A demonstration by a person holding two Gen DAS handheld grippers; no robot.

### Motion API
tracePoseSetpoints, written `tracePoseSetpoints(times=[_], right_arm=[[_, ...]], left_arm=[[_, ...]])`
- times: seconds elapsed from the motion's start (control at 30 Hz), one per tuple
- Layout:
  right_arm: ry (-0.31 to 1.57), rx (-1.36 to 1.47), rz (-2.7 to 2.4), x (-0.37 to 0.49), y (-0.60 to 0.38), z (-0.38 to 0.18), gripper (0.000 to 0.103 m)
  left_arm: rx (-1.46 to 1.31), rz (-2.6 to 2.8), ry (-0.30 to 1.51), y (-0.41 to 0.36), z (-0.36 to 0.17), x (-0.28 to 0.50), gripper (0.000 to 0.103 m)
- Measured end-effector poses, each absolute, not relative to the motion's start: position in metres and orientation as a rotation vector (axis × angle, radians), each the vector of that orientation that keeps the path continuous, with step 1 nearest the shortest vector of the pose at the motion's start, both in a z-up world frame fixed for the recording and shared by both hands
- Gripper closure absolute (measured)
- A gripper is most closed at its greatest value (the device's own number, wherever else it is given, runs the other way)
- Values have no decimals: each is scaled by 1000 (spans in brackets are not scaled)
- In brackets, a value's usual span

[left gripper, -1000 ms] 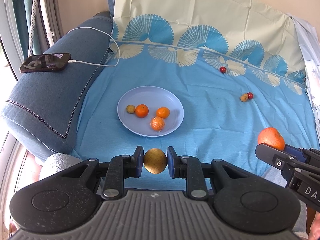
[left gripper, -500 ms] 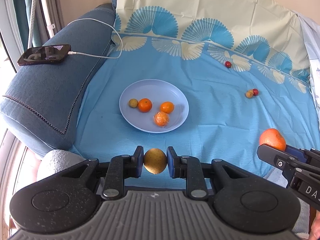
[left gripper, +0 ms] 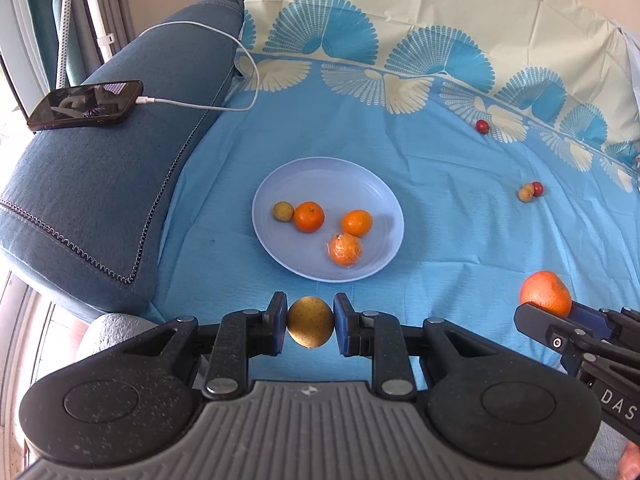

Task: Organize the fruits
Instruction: 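Carry the yellow fruit with the left gripper while the right gripper carries the mandarin to the plate, then open the left gripper over the plate while the right gripper releases the mandarin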

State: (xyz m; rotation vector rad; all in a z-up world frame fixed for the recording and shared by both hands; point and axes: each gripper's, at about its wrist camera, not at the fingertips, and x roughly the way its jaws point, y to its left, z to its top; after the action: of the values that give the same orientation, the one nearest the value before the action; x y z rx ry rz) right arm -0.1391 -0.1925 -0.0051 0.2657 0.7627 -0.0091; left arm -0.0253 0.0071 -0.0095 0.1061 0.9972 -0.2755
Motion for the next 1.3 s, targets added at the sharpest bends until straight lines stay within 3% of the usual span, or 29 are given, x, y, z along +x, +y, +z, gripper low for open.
tracePoseSetpoints(times=[1.13, 1.2, 1.23, 1.27, 1.3], right_arm=[[955, 133, 57, 47, -174, -111, 66], [953, 122, 63, 53, -172, -115, 65], [952, 119, 67, 55, -172, -116, 65], [948, 118, 69, 57, -171, -116, 62], [937, 120, 73, 59, -171, -115, 47]], left_arm=[[191, -208, 1143, -28, -121, 145, 75], [202, -201, 1147, -28, -124, 149, 53], [203, -191, 1146, -27, -123, 151, 21], [195, -173, 1136, -24, -119, 152, 1], [177, -155, 1110, -21, -114, 151, 1]])
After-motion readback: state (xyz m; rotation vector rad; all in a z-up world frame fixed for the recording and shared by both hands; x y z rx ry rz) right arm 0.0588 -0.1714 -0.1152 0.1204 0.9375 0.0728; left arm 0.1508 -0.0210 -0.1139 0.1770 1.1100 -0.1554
